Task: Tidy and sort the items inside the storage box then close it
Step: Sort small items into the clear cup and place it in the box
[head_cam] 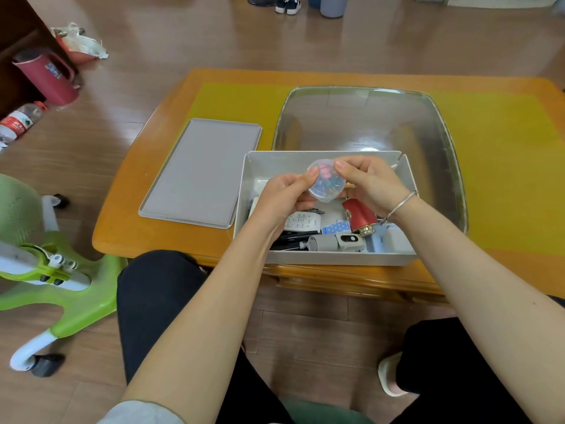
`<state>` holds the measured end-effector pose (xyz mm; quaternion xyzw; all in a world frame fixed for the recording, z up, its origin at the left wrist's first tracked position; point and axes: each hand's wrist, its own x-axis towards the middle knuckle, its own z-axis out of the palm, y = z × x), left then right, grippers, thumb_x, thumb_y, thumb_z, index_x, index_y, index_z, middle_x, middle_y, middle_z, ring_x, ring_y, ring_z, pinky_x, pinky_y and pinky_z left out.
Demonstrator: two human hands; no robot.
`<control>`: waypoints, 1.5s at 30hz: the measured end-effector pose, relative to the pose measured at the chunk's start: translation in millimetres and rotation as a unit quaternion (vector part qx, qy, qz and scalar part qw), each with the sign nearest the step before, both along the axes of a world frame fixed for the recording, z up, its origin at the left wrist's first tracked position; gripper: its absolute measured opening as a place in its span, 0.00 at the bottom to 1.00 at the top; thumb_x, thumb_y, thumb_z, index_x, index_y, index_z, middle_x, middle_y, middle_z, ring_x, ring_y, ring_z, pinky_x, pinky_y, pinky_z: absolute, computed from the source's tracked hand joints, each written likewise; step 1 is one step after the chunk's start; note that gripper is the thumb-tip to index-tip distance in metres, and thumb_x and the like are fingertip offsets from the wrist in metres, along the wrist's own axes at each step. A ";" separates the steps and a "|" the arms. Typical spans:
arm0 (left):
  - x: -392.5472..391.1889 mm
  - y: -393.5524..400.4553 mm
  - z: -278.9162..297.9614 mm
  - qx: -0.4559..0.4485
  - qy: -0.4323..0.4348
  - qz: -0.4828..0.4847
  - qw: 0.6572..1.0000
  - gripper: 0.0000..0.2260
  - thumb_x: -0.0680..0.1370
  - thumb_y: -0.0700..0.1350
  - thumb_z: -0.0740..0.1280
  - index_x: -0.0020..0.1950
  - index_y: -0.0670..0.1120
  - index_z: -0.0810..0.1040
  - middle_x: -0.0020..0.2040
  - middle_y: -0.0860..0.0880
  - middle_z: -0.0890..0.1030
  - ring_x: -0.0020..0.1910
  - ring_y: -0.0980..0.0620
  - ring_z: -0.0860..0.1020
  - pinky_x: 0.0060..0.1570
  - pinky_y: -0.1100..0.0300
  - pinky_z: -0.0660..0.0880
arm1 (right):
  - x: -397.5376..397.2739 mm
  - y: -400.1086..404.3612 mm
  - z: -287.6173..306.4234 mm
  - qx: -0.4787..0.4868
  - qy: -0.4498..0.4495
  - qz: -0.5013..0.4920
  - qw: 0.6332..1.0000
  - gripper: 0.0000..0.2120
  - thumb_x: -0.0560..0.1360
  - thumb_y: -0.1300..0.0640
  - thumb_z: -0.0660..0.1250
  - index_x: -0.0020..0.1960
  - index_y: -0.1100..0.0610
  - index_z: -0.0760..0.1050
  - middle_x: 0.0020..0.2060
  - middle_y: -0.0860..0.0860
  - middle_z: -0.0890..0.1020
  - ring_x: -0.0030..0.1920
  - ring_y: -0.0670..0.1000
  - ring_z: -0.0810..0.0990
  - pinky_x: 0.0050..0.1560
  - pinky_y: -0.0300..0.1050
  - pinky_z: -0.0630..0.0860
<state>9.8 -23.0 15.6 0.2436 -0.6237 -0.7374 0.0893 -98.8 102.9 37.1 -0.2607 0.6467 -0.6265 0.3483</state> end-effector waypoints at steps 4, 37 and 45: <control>-0.8 -1.6 1.4 0.043 0.010 0.003 0.999 0.08 0.78 0.48 0.68 0.44 0.44 0.80 0.37 0.50 0.85 0.38 0.56 0.83 0.43 0.61 0.81 | -3.5 -4.6 -2.8 -0.021 -0.020 -0.061 0.998 0.06 0.77 0.59 0.64 0.52 0.60 0.75 0.40 0.55 0.79 0.37 0.52 0.78 0.37 0.45 0.79; -3.9 16.1 5.1 -0.148 0.000 0.041 0.988 0.22 0.77 0.67 0.44 0.53 0.55 0.68 0.43 0.53 0.76 0.40 0.57 0.74 0.41 0.57 0.68 | 7.3 -4.2 -5.4 0.050 0.139 0.013 0.989 0.30 0.66 0.57 0.75 0.66 0.62 0.70 0.41 0.53 0.84 0.37 0.50 0.84 0.44 0.42 0.81; 1.3 16.8 3.1 -0.228 0.051 0.013 0.972 0.16 0.83 0.56 0.45 0.55 0.48 0.68 0.45 0.54 0.73 0.42 0.62 0.72 0.43 0.66 0.70 | 4.9 -1.3 -1.2 0.054 0.085 0.074 0.992 0.25 0.71 0.52 0.68 0.62 0.68 0.72 0.43 0.66 0.82 0.38 0.55 0.85 0.40 0.42 0.82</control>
